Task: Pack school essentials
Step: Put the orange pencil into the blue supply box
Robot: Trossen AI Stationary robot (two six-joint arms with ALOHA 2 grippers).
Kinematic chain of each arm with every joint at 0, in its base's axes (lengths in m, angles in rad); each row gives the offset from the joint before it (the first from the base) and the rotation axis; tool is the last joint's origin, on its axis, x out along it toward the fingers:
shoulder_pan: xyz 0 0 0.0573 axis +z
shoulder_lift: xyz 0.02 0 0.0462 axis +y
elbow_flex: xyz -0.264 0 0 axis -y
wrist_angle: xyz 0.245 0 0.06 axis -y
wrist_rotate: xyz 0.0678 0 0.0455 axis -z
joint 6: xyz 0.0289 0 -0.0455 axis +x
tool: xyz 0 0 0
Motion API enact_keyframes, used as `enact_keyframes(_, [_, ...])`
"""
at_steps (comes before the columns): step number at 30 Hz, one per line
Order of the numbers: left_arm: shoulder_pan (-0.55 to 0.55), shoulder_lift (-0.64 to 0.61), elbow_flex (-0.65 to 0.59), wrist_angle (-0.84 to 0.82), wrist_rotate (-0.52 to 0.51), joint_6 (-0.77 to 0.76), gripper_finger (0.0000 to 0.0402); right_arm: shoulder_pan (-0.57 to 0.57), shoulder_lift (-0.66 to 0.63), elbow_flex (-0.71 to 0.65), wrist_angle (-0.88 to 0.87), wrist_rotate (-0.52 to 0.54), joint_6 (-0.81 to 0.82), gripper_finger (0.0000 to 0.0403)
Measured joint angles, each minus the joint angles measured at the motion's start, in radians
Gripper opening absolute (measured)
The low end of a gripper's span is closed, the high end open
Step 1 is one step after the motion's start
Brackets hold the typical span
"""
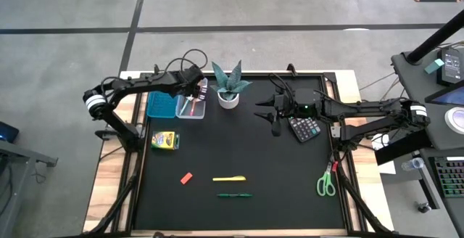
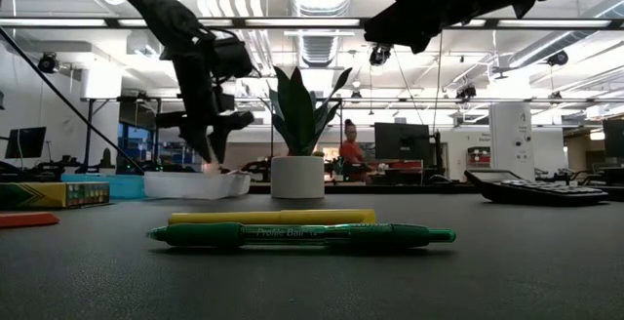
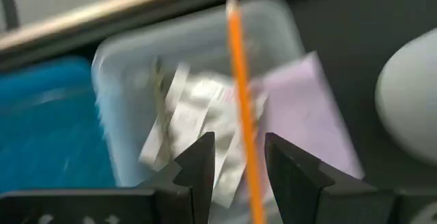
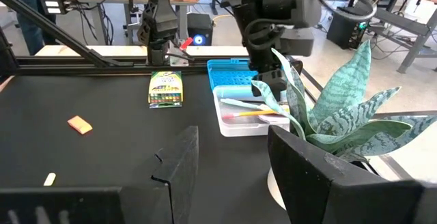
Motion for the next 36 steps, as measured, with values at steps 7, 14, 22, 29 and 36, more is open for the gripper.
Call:
enact_keyframes(7, [0.005, 0.007, -0.006, 0.158, 0.000, 0.050, 0.0111, 0.000, 0.000, 0.000, 0.000, 0.000, 0.000, 0.0166])
enact_keyframes(14, [0.015, 0.052, -0.007, 0.167, -0.007, 0.051, 0.0111, 0.000, 0.000, 0.000, 0.000, 0.000, 0.000, 0.0166])
enact_keyframes(22, [0.027, 0.099, -0.007, 0.194, -0.054, 0.058, 0.0111, 0.000, 0.000, 0.000, -0.001, 0.000, 0.000, 0.0166])
enact_keyframes(29, [0.033, 0.119, -0.009, 0.201, -0.060, 0.064, 0.0111, 0.000, 0.000, 0.000, -0.002, 0.000, 0.000, 0.0166])
enact_keyframes(36, [0.035, 0.134, -0.021, 0.221, -0.060, 0.076, 0.0095, 0.000, 0.000, 0.000, -0.003, 0.000, -0.003, 0.0166])
